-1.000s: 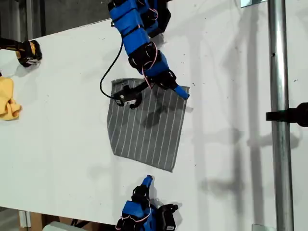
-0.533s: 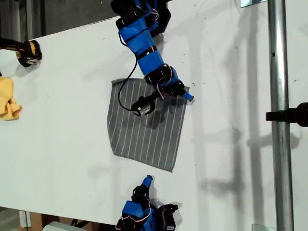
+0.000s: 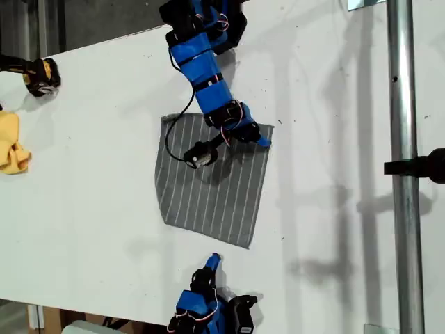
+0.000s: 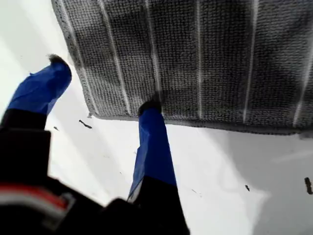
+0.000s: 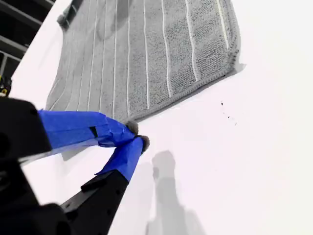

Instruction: Grasp corners of a towel and fold twice.

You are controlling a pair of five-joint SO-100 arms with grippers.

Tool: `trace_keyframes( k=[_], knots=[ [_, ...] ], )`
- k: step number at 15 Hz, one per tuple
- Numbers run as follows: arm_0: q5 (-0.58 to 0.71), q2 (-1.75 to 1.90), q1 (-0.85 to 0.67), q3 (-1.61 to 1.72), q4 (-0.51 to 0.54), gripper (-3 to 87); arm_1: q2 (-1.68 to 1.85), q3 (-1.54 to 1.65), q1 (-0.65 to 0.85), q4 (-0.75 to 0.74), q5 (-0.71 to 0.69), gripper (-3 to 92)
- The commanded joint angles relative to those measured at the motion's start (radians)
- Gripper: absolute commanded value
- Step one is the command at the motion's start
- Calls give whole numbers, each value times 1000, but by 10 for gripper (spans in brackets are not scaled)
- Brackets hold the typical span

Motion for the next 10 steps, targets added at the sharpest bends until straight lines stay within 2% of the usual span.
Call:
trace_keyframes(
  k=[1, 4, 6, 7, 10],
  knots=[
    [-11, 5, 0, 3, 3, -13, -8, -52, 11, -11, -12, 290],
    [-11, 5, 0, 3, 3, -13, -51, -52, 6, -9, -6, 243],
    [-11, 5, -2, 3, 3, -13, -61, -55, 6, -12, 8, 59],
    [-11, 5, -2, 3, 3, -13, -61, -61, 8, -17, 8, 27],
    [-11, 5, -2, 3, 3, -13, -61, -71, 9, -31, 0, -1]
  ],
)
